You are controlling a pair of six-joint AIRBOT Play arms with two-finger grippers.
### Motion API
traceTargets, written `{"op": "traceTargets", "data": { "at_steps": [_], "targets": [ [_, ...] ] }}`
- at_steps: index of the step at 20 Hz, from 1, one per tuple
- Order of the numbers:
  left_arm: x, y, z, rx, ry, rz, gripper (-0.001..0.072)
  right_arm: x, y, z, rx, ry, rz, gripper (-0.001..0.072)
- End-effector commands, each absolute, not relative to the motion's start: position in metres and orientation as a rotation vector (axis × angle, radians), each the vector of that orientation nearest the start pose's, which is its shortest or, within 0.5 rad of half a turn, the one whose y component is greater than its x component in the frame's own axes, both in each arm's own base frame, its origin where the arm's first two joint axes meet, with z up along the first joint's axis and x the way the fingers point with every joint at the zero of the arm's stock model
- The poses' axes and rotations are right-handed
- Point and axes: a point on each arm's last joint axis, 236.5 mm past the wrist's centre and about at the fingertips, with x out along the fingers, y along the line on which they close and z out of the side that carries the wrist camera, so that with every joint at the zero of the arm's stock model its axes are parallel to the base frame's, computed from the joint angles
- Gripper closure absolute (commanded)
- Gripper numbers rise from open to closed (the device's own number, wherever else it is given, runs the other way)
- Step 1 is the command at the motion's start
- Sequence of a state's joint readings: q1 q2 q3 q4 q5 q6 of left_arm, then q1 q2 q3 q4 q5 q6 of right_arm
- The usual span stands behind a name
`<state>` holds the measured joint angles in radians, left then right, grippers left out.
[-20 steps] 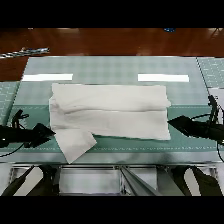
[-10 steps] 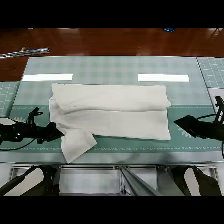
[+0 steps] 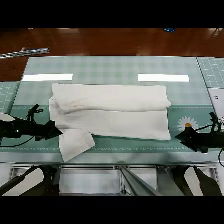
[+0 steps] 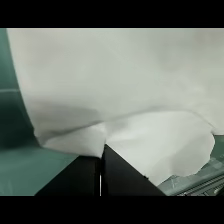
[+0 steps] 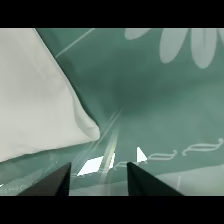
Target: Fold the shirts.
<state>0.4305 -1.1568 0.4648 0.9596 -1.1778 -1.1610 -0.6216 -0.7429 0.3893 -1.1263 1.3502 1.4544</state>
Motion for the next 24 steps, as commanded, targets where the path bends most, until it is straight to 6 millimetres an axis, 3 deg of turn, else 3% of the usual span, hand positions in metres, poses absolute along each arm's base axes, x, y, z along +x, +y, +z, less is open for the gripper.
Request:
{"op": "traceTargets", "data": {
  "at_steps": [1,3,8,12,15,16,18,21,24],
  "targets": [
    [0.207,-0.047,-0.107,-0.755,1.559,-0.225,0.0690,0.165,0.019,-0.077,0.909,1.524,-0.048,0.0303],
    [0.206,-0.047,-0.108,-0.758,1.562,-0.222,0.0690,0.170,0.027,-0.080,0.952,1.532,0.002,0.0303],
    [0.206,-0.048,-0.108,-0.764,1.561,-0.220,0.0690,0.175,0.022,-0.101,0.988,1.564,-0.022,0.0303],
    [0.208,-0.047,-0.109,-0.761,1.555,-0.215,0.0690,0.199,0.031,-0.110,1.068,1.506,0.025,0.0304],
    [0.210,-0.047,-0.108,-0.768,1.548,-0.213,0.0690,0.213,0.045,-0.123,1.016,1.503,0.038,0.0310],
    [0.209,-0.049,-0.107,-0.773,1.550,-0.218,0.0690,0.220,0.052,-0.121,1.004,1.485,0.063,0.0386],
    [0.211,-0.048,-0.106,-0.772,1.548,-0.222,0.0690,0.230,0.061,-0.113,0.973,1.459,0.135,0.0679],
    [0.232,-0.050,-0.084,-0.797,1.495,-0.266,0.0690,0.242,0.059,-0.093,0.935,1.448,0.208,0.0681],
    [0.278,-0.043,-0.048,-0.804,1.355,-0.292,0.0690,0.275,0.046,-0.069,0.893,1.365,0.216,0.0681]
  ]
}}
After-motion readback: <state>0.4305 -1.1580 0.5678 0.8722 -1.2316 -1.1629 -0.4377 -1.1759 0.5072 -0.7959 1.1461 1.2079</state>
